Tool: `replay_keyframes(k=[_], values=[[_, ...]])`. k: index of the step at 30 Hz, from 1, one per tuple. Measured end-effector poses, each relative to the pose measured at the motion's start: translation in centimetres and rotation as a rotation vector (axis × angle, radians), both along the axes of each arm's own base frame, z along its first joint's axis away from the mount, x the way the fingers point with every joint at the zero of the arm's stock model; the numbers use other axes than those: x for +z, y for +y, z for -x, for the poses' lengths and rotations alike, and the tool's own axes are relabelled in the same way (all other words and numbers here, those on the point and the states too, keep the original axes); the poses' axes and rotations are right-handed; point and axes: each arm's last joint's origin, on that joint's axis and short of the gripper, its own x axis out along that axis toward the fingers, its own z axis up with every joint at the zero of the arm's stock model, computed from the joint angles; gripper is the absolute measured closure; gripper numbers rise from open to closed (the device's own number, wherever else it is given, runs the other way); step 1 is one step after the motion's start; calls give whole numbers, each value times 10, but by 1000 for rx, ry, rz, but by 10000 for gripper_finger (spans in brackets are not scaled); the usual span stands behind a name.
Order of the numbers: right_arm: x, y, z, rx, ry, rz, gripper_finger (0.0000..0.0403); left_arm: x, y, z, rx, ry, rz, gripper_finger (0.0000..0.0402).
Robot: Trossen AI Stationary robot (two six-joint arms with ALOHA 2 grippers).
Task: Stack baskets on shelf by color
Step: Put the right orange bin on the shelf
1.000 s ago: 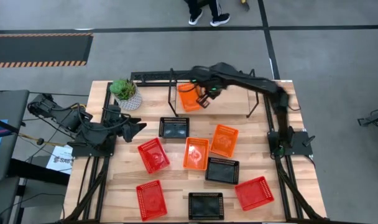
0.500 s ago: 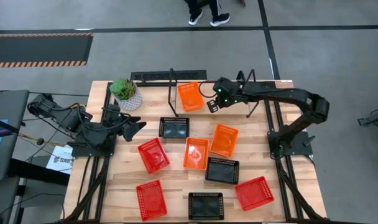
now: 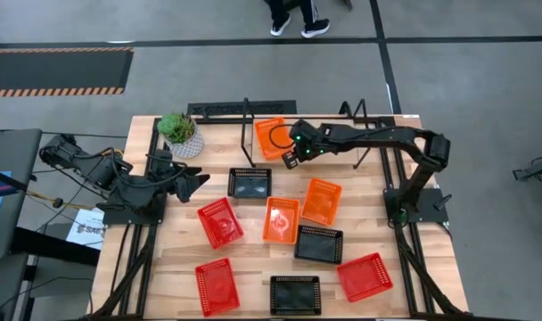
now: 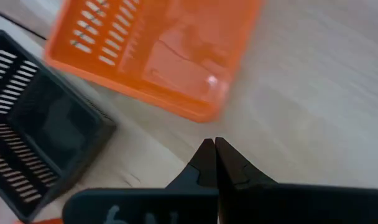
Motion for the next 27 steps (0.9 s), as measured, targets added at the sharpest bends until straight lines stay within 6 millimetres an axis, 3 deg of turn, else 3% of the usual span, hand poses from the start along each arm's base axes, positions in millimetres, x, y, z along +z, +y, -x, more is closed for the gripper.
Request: replay_keyframes(k=[8, 15, 27], values=[[6, 5, -13, 56, -38, 30, 401, 0, 0, 0, 1, -1, 4, 123], [20, 11, 2, 57, 88, -6, 401, 0, 0, 0, 0, -1, 6, 123], [16, -5, 0, -1, 78, 70, 400, 0, 0, 0, 1, -2, 6, 123]])
